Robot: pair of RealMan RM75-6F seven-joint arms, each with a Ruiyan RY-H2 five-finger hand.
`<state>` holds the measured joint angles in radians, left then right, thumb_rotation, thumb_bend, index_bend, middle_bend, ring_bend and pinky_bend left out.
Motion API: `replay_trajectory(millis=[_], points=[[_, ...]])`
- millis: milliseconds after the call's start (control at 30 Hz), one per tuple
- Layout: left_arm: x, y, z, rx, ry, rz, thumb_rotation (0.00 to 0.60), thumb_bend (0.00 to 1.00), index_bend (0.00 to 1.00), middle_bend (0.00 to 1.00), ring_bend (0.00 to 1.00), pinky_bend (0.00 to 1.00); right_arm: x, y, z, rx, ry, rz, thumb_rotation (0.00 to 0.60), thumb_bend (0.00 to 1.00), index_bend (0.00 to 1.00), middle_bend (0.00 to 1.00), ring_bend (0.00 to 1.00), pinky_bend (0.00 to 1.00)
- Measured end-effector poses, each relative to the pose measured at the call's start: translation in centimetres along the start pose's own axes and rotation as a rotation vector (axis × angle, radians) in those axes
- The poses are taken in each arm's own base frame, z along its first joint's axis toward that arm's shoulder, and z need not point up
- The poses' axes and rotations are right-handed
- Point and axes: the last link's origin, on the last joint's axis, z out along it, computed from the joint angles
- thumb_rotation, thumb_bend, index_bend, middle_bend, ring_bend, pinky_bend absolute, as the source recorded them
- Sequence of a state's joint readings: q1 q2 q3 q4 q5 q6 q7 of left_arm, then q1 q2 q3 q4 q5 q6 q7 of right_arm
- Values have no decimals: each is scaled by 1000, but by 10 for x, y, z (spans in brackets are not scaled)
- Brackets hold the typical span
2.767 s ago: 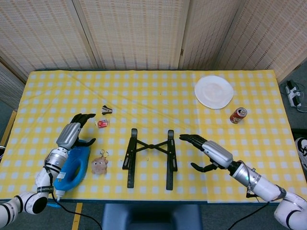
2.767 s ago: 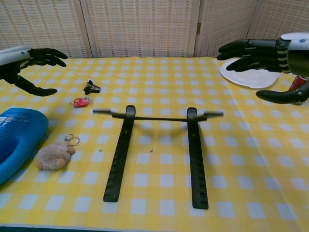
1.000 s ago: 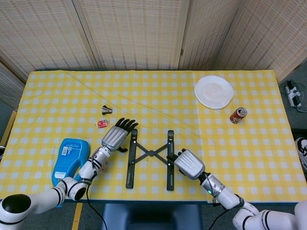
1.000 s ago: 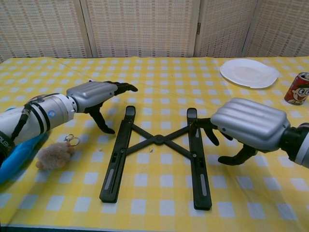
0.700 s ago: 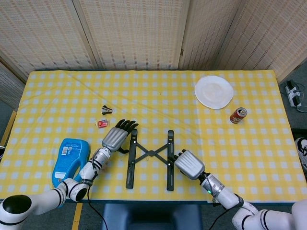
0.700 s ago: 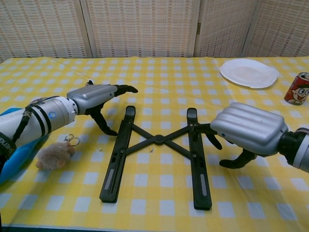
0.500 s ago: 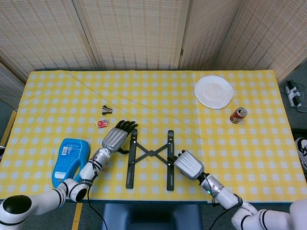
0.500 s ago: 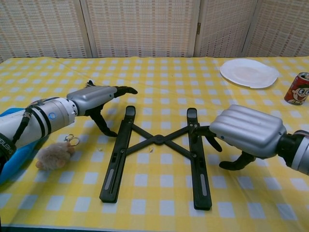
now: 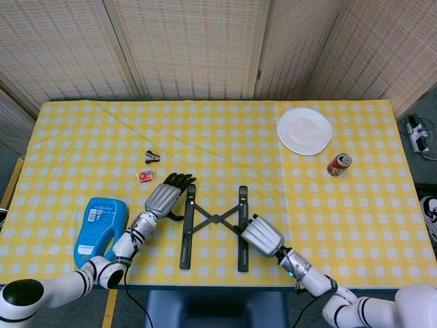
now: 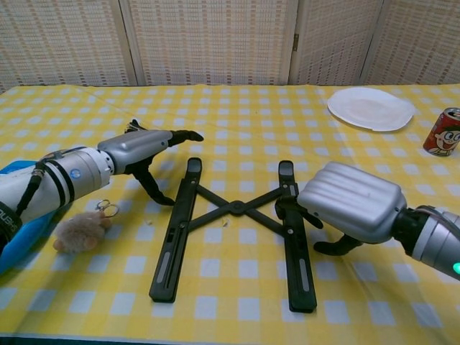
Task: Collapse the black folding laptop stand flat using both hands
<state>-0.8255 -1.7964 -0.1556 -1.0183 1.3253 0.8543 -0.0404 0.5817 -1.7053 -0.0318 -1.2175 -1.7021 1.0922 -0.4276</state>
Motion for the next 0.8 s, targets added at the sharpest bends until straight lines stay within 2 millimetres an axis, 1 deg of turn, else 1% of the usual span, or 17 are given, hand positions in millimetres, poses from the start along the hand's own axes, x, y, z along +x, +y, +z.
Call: replay_trajectory(millis=[233,800], points=[[-2,4,-1,-10,-10,-20,600,120,30,68,45,0,-1,-7,7,19,23,-19,600,274,373,643,678,621],[-5,11,-1,-22,-30,-49,600,118,31,68,45,0,3,-21,20,49,84,-24,600,275,374,643,679,621]])
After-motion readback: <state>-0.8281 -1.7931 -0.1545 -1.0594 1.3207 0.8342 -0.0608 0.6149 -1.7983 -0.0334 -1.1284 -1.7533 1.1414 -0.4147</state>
